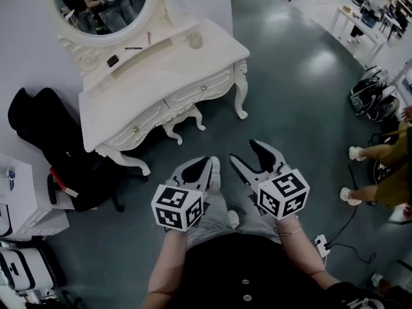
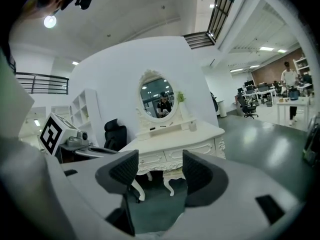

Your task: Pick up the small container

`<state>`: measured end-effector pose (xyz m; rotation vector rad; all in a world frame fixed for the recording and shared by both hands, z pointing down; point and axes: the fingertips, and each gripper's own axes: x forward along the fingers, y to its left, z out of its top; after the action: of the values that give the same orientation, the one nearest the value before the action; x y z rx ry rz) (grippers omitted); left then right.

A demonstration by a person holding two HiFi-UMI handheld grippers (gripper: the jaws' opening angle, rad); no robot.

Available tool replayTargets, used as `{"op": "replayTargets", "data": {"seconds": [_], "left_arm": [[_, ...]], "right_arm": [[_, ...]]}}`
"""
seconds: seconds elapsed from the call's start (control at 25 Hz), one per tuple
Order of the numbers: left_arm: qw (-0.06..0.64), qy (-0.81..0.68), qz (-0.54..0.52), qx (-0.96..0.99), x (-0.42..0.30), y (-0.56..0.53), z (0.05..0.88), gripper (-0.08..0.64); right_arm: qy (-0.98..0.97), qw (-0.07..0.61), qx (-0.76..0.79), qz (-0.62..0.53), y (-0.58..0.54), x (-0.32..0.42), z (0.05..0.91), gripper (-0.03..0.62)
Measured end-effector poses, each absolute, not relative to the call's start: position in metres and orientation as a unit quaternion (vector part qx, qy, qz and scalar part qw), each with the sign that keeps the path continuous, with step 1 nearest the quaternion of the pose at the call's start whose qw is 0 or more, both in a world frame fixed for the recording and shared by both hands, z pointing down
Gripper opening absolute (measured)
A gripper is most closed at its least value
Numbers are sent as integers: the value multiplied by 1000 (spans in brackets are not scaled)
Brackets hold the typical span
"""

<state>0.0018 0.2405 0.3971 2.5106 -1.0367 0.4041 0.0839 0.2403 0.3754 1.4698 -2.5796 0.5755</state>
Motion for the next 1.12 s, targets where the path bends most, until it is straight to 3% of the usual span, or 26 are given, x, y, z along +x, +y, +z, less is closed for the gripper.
{"op": "replayTargets", "data": {"seconds": [1.12], "left_arm": [[207,-312,113,921,-25,-47,395,12]], "right_arm": [[-835,93,511,182,-34,43,385,258]]}}
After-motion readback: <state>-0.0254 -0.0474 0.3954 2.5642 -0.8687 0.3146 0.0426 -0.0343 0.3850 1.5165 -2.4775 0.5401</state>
